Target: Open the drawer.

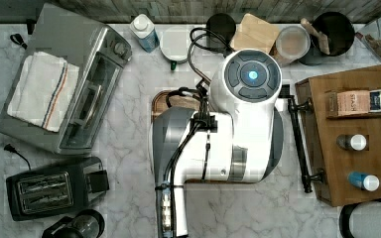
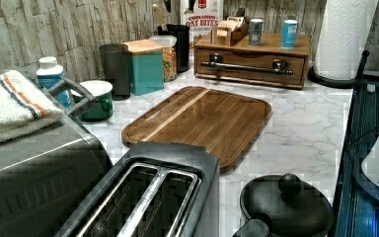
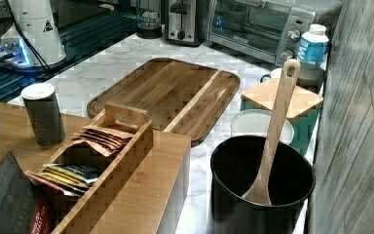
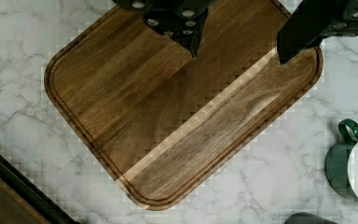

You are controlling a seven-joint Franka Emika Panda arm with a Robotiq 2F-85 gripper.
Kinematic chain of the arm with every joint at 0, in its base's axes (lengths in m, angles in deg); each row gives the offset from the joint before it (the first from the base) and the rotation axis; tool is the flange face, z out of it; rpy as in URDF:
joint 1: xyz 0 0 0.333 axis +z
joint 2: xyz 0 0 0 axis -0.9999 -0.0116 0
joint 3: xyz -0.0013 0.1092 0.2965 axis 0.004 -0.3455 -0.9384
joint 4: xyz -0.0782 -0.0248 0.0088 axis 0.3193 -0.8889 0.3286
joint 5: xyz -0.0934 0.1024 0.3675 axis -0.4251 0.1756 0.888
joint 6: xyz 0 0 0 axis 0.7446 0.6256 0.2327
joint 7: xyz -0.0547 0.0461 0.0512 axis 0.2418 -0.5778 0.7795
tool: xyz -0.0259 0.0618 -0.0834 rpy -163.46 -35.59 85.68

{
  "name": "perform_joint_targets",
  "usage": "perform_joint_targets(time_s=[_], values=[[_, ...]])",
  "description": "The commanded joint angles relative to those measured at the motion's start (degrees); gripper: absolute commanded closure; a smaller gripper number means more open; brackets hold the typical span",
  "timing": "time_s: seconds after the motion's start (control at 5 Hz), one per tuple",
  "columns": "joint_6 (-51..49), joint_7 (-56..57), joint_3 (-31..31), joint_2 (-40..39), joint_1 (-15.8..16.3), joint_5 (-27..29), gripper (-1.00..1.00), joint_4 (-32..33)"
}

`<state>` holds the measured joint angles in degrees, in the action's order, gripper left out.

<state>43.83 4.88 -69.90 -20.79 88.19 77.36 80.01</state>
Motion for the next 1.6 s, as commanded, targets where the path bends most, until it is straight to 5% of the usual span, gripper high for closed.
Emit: perform_joint_targets(time_s=[0.2,1.0,1.6], values=[[0.0,0.1,0.0,0.7,0.0,0.0,-1.00,0.6],[5.8,38.6,3.7,8.5,-3.1,-3.3,-1.00,14.7],[18.4,53.7,7.7,10.4,-6.1,-8.8,-1.00,24.8]])
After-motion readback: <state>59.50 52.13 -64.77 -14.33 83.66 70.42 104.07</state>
